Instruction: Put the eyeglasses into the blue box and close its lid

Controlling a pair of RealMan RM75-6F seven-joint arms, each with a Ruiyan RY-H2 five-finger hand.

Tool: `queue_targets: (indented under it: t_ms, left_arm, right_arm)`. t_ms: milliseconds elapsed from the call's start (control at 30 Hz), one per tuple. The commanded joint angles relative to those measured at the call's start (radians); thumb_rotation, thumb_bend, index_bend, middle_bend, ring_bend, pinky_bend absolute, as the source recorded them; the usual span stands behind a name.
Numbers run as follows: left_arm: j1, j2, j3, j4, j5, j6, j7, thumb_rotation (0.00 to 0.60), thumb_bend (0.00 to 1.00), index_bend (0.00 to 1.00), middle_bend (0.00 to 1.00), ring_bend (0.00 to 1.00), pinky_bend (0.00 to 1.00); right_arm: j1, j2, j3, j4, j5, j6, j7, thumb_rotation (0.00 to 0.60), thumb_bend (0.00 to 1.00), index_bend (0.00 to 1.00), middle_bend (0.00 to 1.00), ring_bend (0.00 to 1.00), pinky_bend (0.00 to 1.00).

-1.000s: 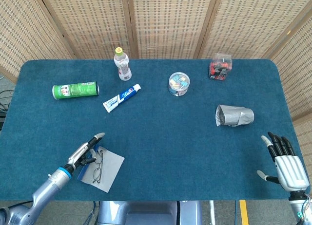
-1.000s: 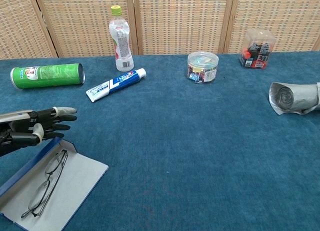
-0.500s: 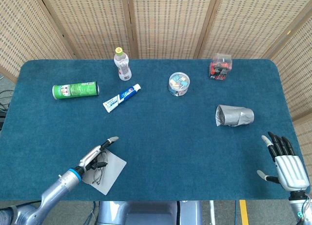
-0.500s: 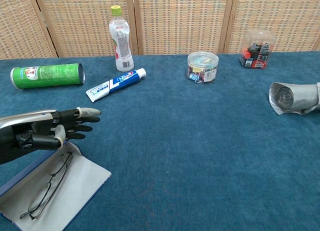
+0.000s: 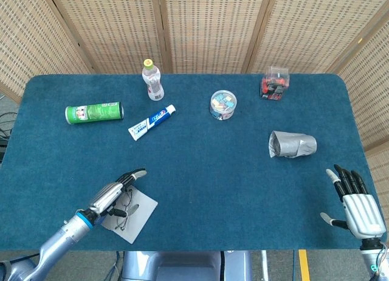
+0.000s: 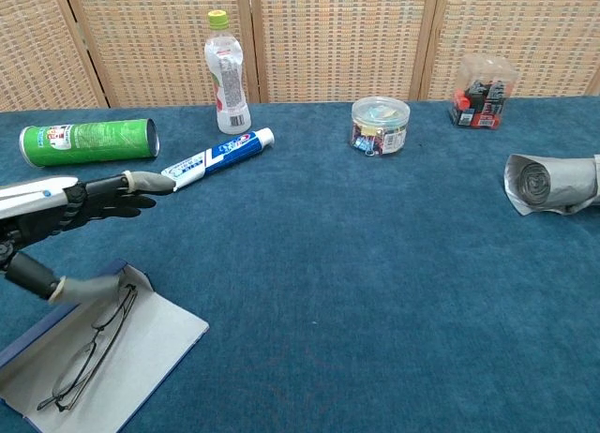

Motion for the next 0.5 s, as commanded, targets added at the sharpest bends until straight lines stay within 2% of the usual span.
queue_targets:
  t_ms: [33, 267, 500]
  left_arm:
    - [0.022, 0.022, 0.056, 0.072, 0.104, 0.065, 0.164, 0.600, 0.00, 0.00, 0.00, 0.00, 0.00]
    - [0.059, -0.003, 0.114, 0.139, 0.189, 0.138, 0.293, 0.600, 0.00, 0.00, 0.00, 0.00, 0.00]
    - [0.090, -0.047, 0.148, 0.192, 0.219, 0.186, 0.343, 0.600, 0.00, 0.00, 0.00, 0.00, 0.00]
  right_arm:
    - [0.000, 0.000, 0.000, 0.000, 0.000, 0.000, 0.000, 0.600, 0.00, 0.00, 0.00, 0.00, 0.00]
    - [0.000, 0.000, 0.000, -0.002, 0.001, -0.002, -0.001, 0.600, 0.00, 0.00, 0.00, 0.00, 0.00]
    - [0.000, 0.001, 0.001, -0.003, 0.002, -0.001, 0.000, 0.600, 0.00, 0.00, 0.00, 0.00, 0.00]
